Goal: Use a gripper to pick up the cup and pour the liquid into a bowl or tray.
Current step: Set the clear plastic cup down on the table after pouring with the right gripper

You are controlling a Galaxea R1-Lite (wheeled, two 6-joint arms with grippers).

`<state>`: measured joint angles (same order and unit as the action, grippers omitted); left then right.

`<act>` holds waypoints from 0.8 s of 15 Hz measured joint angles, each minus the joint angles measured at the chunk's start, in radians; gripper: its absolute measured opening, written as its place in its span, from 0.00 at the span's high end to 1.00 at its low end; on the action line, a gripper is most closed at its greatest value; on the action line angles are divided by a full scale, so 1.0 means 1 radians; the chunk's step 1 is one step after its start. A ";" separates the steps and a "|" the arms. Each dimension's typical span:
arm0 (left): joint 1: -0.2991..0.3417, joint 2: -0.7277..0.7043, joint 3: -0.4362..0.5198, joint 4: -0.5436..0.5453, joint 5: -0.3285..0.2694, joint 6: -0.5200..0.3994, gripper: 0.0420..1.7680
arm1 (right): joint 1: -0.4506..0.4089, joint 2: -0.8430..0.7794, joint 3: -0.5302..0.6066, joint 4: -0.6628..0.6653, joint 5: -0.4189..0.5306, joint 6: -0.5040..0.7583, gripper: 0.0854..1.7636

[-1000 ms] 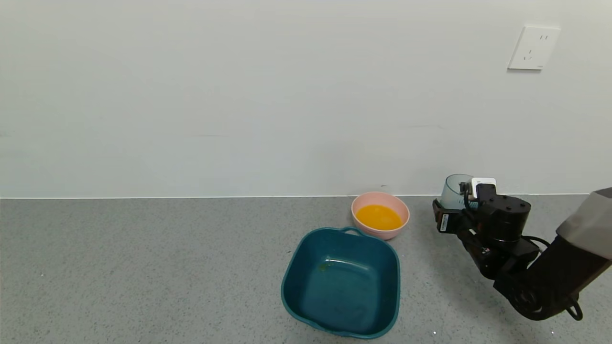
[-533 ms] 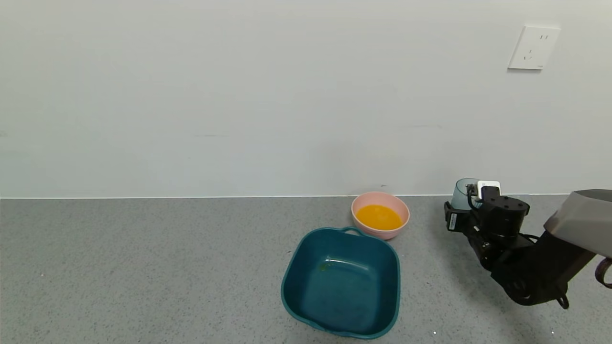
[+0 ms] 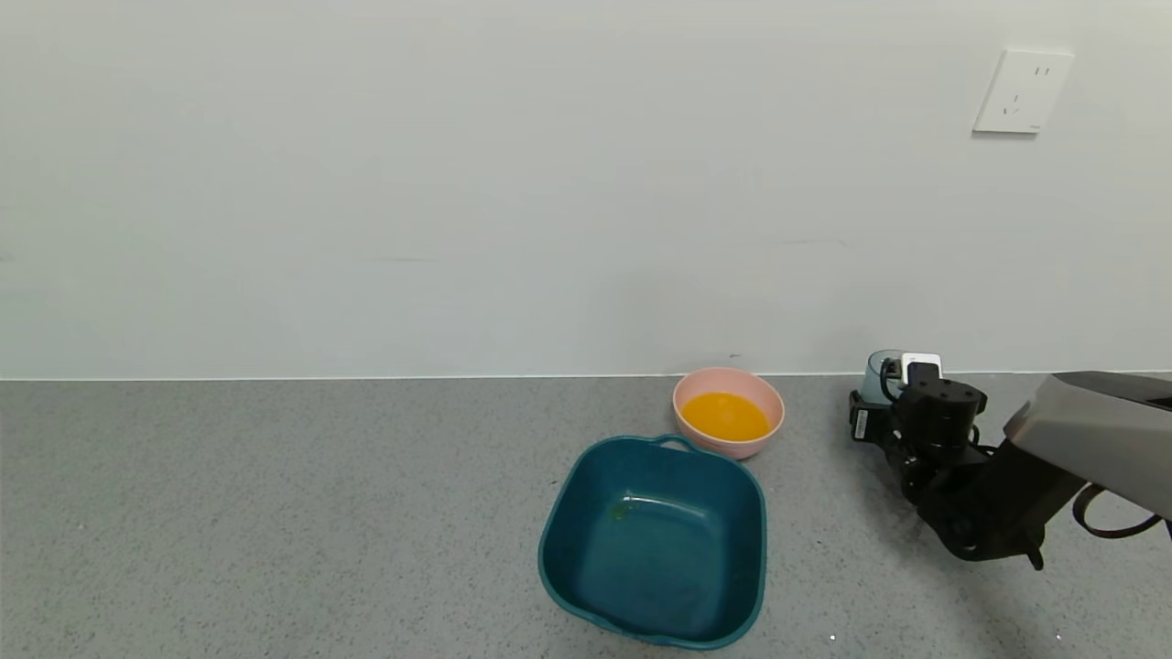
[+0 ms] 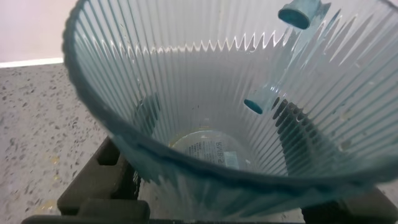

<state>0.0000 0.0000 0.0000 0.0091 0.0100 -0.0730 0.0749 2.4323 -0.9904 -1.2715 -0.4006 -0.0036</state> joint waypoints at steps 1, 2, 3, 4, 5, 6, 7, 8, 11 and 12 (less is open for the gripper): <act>0.000 0.000 0.000 0.000 0.000 0.000 0.03 | -0.003 0.014 -0.025 0.003 -0.002 0.000 0.24; 0.000 0.000 0.000 0.000 0.000 0.000 0.03 | -0.008 0.029 -0.050 0.005 -0.004 0.000 0.24; 0.000 0.000 0.000 0.000 0.000 0.000 0.03 | -0.010 0.042 -0.074 0.019 -0.005 0.000 0.24; 0.000 0.000 0.000 0.000 0.000 0.000 0.03 | -0.012 0.050 -0.090 0.038 -0.005 -0.001 0.24; 0.000 0.000 0.000 0.000 0.000 0.000 0.03 | -0.012 0.056 -0.104 0.048 -0.005 0.000 0.24; 0.000 0.000 0.000 0.000 0.000 0.000 0.03 | -0.012 0.063 -0.122 0.049 -0.005 0.000 0.24; 0.000 0.000 0.000 0.000 0.000 0.000 0.03 | -0.011 0.071 -0.138 0.050 -0.006 0.000 0.24; 0.000 0.000 0.000 0.000 0.000 0.000 0.03 | -0.011 0.079 -0.152 0.051 -0.007 0.000 0.24; 0.000 0.000 0.000 0.000 0.000 0.000 0.03 | -0.008 0.091 -0.167 0.057 -0.008 0.001 0.24; 0.000 0.000 0.000 0.000 0.000 0.000 0.03 | -0.007 0.093 -0.168 0.057 -0.008 0.002 0.24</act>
<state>0.0000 0.0000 0.0000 0.0091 0.0100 -0.0730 0.0681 2.5255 -1.1583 -1.2143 -0.4089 -0.0019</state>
